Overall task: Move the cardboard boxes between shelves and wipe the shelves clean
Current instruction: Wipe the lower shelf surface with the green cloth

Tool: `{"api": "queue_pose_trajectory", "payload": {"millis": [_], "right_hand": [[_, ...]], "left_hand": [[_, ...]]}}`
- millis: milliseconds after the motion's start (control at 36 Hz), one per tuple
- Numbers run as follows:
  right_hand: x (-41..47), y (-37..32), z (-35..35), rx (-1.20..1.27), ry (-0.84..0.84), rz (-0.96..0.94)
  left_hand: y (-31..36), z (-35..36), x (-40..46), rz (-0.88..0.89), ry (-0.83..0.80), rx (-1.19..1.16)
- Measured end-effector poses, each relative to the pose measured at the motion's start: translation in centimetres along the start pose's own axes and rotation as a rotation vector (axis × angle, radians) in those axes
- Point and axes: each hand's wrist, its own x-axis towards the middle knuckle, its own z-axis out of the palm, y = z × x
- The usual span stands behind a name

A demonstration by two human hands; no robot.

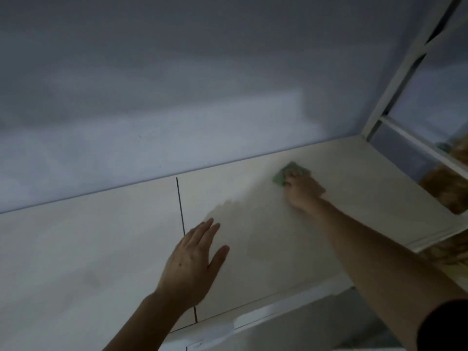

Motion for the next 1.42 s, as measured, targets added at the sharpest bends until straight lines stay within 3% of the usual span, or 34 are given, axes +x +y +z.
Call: {"api": "queue_pose_trajectory", "payload": {"millis": [56,139,194,250,306,361,444,500,583,639,694,750,806,861,944,972,1028,1083,1167,1222,1306,1417], "right_hand": [[-2.1,-4.9,1.1,0.052,0.018,-0.181],[-8.2,-11.1,5.9,0.05,0.078,-0.655],[-13.0,-13.1,7.6,0.15,-0.154,-0.874],[-15.0,-13.3,6.9,0.041,-0.129,-1.027],[-13.3,-12.9,4.6,0.028,-0.227,-0.912],[-8.2,-11.3,2.9,0.076,-0.179,-0.737],[1.5,-4.6,1.5,0.04,-0.042,-0.235],[6.8,1.2,1.8,-0.009,-0.021,0.005],[14.2,8.6,4.6,-0.045,-0.065,0.079],[15.2,8.4,5.2,-0.048,-0.097,0.067],[11.3,2.8,3.3,-0.053,-0.065,-0.053],[5.3,-4.5,2.2,-0.129,-0.06,-0.295],[-0.1,-9.7,3.3,-0.094,0.073,-0.587],[-5.0,-11.9,5.3,0.002,0.04,-0.829],[-11.4,-10.8,5.1,-0.029,-0.129,-0.988],[-12.4,-9.5,4.2,-0.053,-0.112,-1.007],[-10.9,-5.4,2.4,-0.011,-0.02,-0.813],[-8.2,0.5,-1.2,0.167,-0.031,-0.378],[-5.8,12.6,-5.4,0.046,-0.028,0.154],[-5.4,20.4,-6.0,0.001,0.012,0.411],[-6.1,23.6,-6.0,-0.086,-0.015,0.517],[-9.0,14.0,-3.8,0.013,0.029,0.252]], "left_hand": [[0.0,-0.4,0.3,-0.007,0.011,-0.01],[-0.2,-1.0,1.0,0.01,0.058,-0.028],[-0.4,-1.1,1.2,0.013,0.067,-0.053],[-0.6,-1.2,1.2,-0.007,0.068,-0.062],[-0.4,-1.3,1.2,-0.004,0.087,-0.042],[-0.3,-1.3,1.1,-0.01,0.092,-0.016],[-0.2,-1.0,0.4,-0.043,0.093,-0.021],[-0.5,-0.5,-0.2,-0.056,0.101,-0.034],[-1.1,0.4,-0.9,-0.073,0.087,-0.026],[-1.4,0.8,-1.3,-0.074,0.077,-0.016],[-1.5,0.9,-1.4,-0.08,0.061,-0.009],[-1.4,0.9,-1.1,-0.069,0.072,-0.003],[-1.0,0.7,-0.4,-0.05,0.087,0.008],[-0.3,0.6,0.5,-0.022,0.092,0.001],[1.4,0.3,1.6,0.0,0.063,-0.017],[2.1,0.4,1.9,0.008,0.053,-0.014],[3.8,0.6,2.3,0.034,0.03,-0.002],[5.3,0.9,2.6,0.051,0.004,-0.011],[6.9,1.8,2.9,0.074,-0.01,-0.03],[7.8,2.4,2.8,0.095,-0.018,-0.039],[8.9,3.3,2.6,0.111,-0.047,-0.048],[10.3,4.4,3.0,0.141,-0.057,-0.053]]}}
